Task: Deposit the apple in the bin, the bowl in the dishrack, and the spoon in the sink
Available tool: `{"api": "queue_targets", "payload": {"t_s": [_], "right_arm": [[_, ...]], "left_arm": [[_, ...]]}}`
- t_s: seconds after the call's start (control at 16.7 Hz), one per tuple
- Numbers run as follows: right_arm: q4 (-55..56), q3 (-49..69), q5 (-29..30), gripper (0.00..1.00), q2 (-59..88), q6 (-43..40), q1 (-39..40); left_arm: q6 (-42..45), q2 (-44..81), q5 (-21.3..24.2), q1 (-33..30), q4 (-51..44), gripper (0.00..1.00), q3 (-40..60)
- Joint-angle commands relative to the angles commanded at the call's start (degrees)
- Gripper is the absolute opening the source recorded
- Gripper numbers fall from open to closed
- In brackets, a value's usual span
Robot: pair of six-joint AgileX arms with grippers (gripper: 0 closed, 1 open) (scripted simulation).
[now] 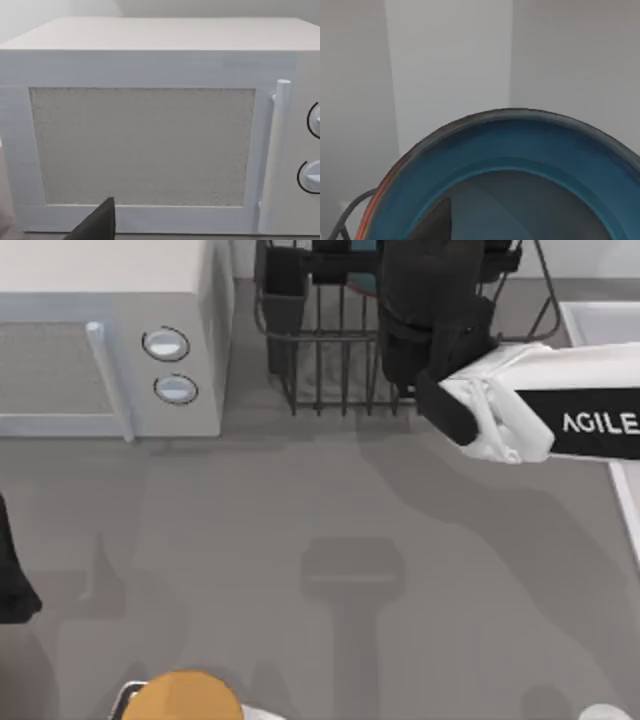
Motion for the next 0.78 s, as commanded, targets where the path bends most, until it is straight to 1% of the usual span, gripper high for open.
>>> {"api": "queue_targets", "payload": {"t_s": [0.42, 0.6, 0.78], "right_arm": [[-0.1, -0.6, -0.5, 1.00, -0.6, 0.1, -0.1], [-0.9, -5.6, -4.6, 1.00, -6.0, 0.4, -2.2], [-3.6, -15.2, -11.1, 1.00, -16.9, 0.8, -6.1]], "left_arm": [[0.0, 0.0, 0.0, 0.0, 0.0, 1.00, 0.0], [0.0, 0.0, 0.0, 0.0, 0.0, 1.00, 0.0], [0.0, 0.0, 0.0, 0.0, 0.0, 1.00, 0.0]]}}
